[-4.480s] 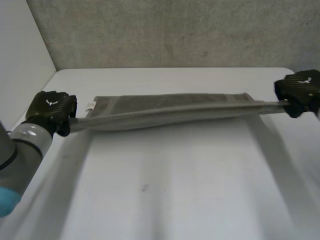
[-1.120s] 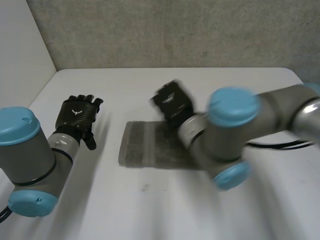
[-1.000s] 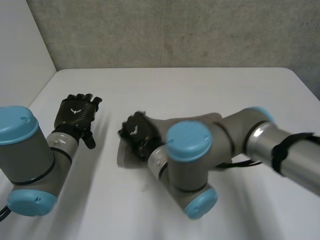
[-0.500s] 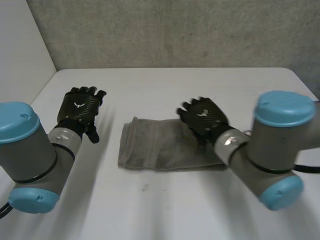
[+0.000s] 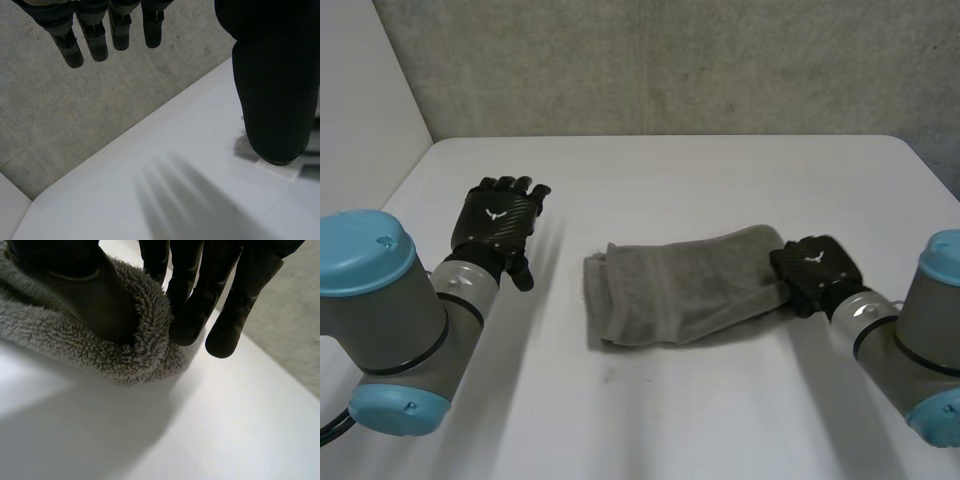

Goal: Fold the towel.

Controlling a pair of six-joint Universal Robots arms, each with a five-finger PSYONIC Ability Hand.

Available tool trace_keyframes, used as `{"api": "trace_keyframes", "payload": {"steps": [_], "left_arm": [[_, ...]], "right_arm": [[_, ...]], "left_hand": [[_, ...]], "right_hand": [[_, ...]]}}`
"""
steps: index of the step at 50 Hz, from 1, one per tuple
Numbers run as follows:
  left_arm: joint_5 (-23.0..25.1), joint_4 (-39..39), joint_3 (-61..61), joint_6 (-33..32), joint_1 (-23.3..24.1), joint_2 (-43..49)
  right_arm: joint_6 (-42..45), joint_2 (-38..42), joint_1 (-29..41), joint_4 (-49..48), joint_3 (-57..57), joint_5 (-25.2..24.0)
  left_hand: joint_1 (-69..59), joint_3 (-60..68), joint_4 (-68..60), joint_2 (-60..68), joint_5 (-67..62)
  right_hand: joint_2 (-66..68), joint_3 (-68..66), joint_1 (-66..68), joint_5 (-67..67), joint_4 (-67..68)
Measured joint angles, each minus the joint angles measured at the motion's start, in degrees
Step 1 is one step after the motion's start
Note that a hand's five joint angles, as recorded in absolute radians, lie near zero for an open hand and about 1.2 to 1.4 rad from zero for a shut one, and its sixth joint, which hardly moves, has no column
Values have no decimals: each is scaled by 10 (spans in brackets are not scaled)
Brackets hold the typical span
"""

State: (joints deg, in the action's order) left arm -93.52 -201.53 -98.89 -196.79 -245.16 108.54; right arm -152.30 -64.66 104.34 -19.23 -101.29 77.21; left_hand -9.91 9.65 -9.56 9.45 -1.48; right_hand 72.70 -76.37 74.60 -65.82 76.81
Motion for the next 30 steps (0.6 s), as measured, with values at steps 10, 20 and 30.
{"api": "trace_keyframes", "payload": {"steps": [10, 20, 30], "left_arm": [[0, 0, 0, 0, 0, -3], [-4, 1, 9, 0, 11, -12], [-5, 2, 11, 17, 15, -42]], "right_arm": [[139, -56, 15, -1, 14, 13], [212, -2, 197, 2, 119, -15], [296, 88, 304, 20, 133, -66]], "left_hand": [[0, 0, 0, 0, 0], [0, 0, 0, 0, 0], [0, 0, 0, 0, 0]], "right_hand": [[0, 0, 6, 0, 0], [8, 0, 7, 0, 0], [-101, 111, -100, 113, -112]]}}
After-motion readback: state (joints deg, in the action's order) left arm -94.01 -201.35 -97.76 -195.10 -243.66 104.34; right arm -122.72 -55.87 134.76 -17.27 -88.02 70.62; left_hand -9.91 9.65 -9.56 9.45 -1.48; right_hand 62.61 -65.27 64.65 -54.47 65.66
